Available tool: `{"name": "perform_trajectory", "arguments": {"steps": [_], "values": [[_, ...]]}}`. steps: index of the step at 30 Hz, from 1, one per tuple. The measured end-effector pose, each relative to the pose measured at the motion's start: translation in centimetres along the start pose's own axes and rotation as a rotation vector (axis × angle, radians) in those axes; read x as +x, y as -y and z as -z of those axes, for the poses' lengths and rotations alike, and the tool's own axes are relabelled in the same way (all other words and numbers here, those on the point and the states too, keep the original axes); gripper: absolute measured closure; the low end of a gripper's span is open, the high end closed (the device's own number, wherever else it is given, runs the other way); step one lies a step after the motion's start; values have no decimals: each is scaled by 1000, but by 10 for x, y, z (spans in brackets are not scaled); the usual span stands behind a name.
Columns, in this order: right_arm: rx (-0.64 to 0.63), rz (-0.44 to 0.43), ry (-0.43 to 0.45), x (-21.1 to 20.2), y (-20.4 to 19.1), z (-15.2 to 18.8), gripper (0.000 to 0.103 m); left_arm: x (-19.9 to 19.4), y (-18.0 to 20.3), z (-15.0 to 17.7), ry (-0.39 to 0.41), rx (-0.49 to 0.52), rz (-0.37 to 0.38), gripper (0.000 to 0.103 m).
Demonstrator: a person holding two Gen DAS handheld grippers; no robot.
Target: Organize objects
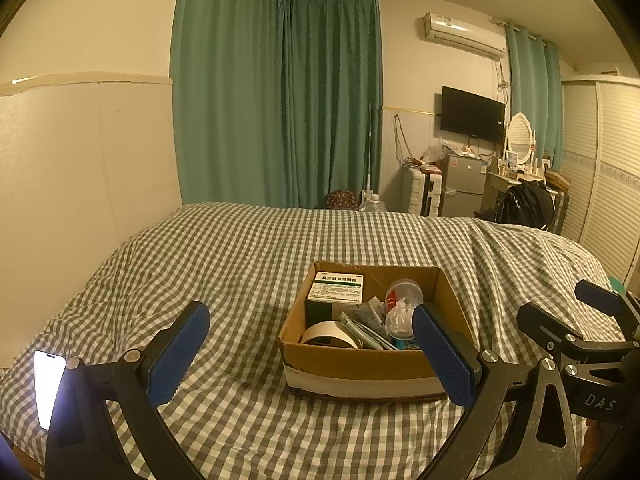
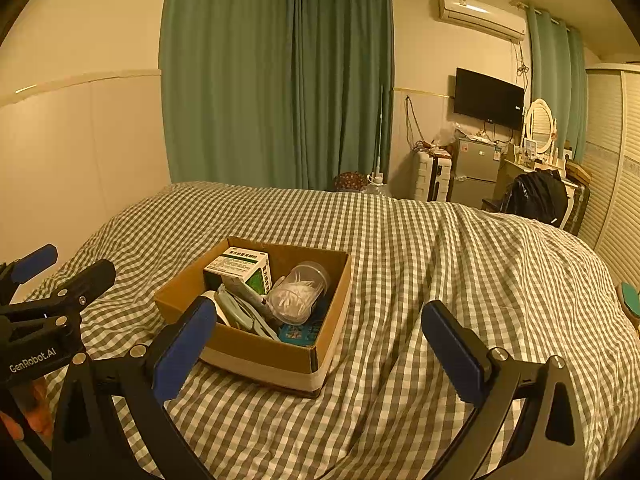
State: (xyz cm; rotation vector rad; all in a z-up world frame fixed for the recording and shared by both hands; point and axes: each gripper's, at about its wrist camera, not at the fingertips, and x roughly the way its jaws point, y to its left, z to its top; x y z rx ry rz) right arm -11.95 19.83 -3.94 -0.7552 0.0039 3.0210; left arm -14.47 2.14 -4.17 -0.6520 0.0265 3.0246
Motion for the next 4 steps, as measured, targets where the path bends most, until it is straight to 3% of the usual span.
{"name": "perform_trajectory", "arguments": {"steps": [4], "values": [[1, -3, -2, 0, -1, 0, 0, 0, -1, -1, 0, 2, -11, 0]]}}
